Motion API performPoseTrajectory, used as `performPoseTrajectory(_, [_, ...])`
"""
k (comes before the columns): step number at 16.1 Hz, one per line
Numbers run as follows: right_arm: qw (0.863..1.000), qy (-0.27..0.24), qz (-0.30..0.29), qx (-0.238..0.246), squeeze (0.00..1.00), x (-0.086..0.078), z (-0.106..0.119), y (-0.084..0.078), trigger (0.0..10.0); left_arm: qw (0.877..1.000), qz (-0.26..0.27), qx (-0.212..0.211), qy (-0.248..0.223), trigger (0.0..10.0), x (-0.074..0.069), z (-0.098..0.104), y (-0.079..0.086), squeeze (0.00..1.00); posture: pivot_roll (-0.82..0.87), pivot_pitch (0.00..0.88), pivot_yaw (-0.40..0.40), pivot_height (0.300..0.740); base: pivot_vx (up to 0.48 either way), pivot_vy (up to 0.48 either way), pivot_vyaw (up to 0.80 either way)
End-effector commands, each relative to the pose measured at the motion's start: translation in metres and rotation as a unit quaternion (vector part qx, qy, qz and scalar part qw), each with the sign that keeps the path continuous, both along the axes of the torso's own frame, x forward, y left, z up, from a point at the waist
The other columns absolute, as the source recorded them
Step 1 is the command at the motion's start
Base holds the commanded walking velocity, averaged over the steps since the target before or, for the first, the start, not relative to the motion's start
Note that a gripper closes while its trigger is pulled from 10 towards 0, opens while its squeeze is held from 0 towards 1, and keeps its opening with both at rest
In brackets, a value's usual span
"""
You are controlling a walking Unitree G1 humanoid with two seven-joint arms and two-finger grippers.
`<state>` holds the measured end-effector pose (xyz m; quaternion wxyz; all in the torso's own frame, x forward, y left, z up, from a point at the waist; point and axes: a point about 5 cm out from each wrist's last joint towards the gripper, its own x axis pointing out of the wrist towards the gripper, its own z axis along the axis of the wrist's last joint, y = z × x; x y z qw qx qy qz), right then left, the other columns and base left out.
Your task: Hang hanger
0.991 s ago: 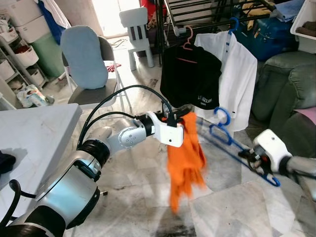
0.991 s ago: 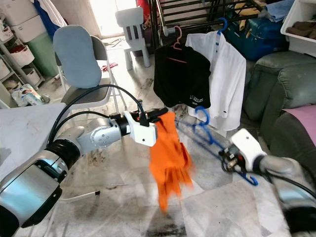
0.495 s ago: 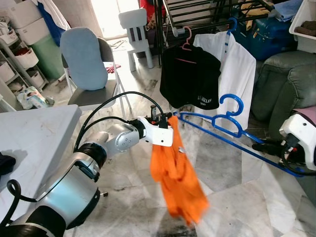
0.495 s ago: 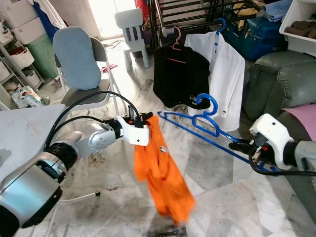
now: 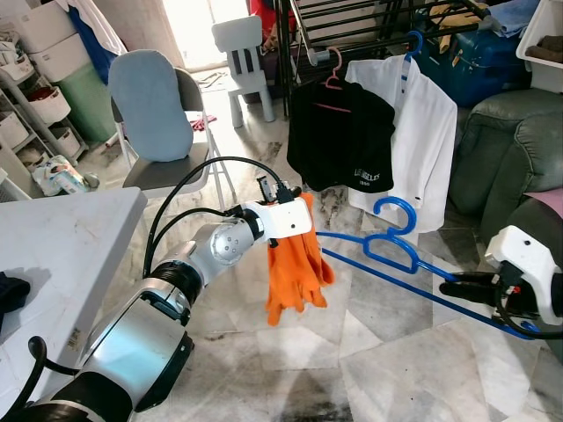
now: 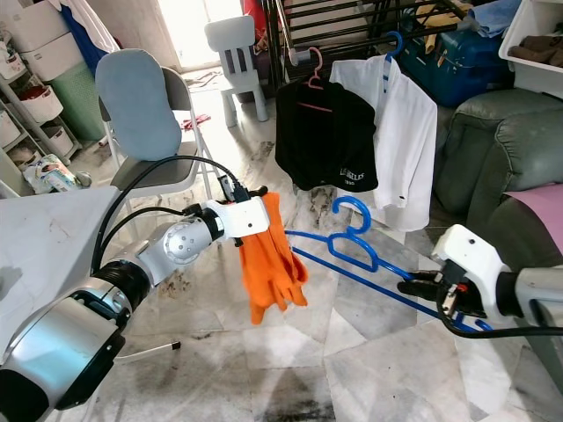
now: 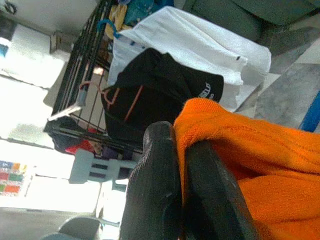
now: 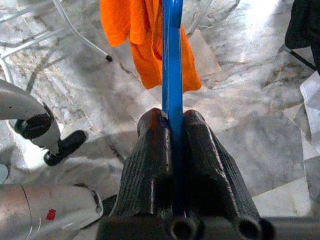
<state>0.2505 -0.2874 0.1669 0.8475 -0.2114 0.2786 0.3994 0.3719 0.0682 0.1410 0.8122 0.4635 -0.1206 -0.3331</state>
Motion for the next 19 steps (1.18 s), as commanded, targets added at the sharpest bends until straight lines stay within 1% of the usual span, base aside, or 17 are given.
performPoseTrajectory(1, [1.000, -0.010, 0.004, -0.026, 0.00, -0.001, 0.007, -0.003, 10.0, 0.999, 0.029, -0.010, 0.017, 10.0, 0.003, -0.002, 0.011, 0.00, -0.23, 0.000, 0.172, 0.740, 0.000, 0.000, 0.00])
performPoseTrajectory(3, [0.999, -0.012, -0.006, -0.042, 0.00, -0.003, 0.011, -0.011, 10.0, 0.999, 0.043, -0.009, 0.023, 10.0, 0.004, -0.005, 0.018, 0.00, -0.24, 0.000, 0.177, 0.740, 0.000, 0.000, 0.00])
performPoseTrajectory(4, [0.999, -0.010, -0.005, -0.041, 0.00, -0.005, 0.013, -0.012, 10.0, 0.999, 0.045, -0.007, 0.023, 10.0, 0.003, -0.006, 0.020, 0.00, -0.24, 0.000, 0.178, 0.740, 0.000, 0.000, 0.00])
performPoseTrajectory(8, [0.999, 0.008, 0.011, -0.038, 0.00, -0.011, 0.014, -0.010, 10.0, 0.999, 0.045, 0.009, 0.017, 10.0, 0.004, -0.005, 0.022, 0.00, -0.24, 0.000, 0.182, 0.740, 0.000, 0.000, 0.00])
performPoseTrajectory(12, [0.999, 0.011, 0.022, -0.026, 0.00, -0.010, 0.010, -0.002, 10.0, 0.999, 0.040, 0.010, 0.010, 10.0, 0.005, -0.002, 0.020, 0.00, -0.24, 0.000, 0.184, 0.740, 0.000, 0.000, 0.00])
performPoseTrajectory(14, [0.999, 0.011, 0.025, -0.024, 0.00, -0.010, 0.011, 0.000, 10.0, 0.999, 0.041, 0.013, 0.007, 10.0, 0.005, -0.003, 0.020, 0.00, -0.24, 0.000, 0.185, 0.740, 0.000, 0.000, 0.00])
performPoseTrajectory(15, [0.999, 0.011, 0.027, -0.022, 0.00, -0.010, 0.012, 0.000, 10.0, 0.999, 0.049, 0.020, -0.003, 10.0, 0.005, -0.004, 0.021, 0.00, -0.24, 0.000, 0.185, 0.740, 0.000, 0.000, 0.00])
performPoseTrajectory(18, [0.999, 0.009, 0.025, -0.025, 0.00, -0.011, 0.014, -0.001, 10.0, 0.996, 0.076, 0.045, -0.006, 10.0, 0.008, -0.007, 0.027, 0.00, -0.24, 0.000, 0.190, 0.740, 0.000, 0.000, 0.00])
performPoseTrajectory(19, [0.999, 0.009, 0.025, -0.025, 0.00, -0.011, 0.014, -0.001, 10.0, 0.996, 0.077, 0.045, -0.005, 10.0, 0.008, -0.007, 0.027, 0.00, -0.24, 0.000, 0.190, 0.740, 0.000, 0.000, 0.00])
